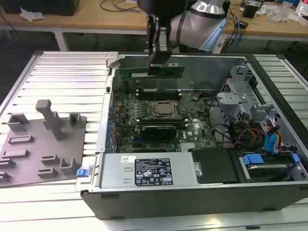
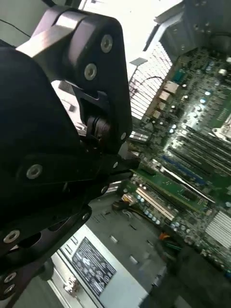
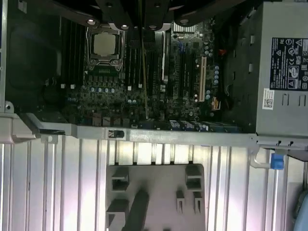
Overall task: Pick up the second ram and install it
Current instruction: 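Pick up the second ram and move it above second insertion slot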
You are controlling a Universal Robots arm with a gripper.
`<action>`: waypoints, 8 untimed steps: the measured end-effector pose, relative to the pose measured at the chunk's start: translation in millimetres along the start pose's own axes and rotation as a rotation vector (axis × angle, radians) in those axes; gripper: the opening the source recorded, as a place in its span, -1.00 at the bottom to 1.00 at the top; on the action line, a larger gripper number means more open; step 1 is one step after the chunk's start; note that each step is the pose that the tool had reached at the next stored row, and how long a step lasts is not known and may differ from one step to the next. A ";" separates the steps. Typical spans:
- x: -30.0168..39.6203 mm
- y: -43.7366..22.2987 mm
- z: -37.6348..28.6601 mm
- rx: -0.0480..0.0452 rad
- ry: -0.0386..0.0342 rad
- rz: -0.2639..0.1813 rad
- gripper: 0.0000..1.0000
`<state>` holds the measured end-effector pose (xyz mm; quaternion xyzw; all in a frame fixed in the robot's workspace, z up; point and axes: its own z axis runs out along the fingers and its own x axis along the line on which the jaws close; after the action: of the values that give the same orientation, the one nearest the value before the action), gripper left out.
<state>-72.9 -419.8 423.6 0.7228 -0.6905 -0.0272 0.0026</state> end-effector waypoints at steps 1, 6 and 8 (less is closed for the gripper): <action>-2.3 -9.2 -0.2 -0.0013 0.0000 0.000 -0.73; -9.1 -39.5 -0.9 -0.0055 -0.0002 0.000 -0.73; -12.8 -56.2 -1.4 -0.0076 -0.0003 0.000 -0.73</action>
<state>-17.3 -404.5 423.1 0.7227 -0.6905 -0.0299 0.0052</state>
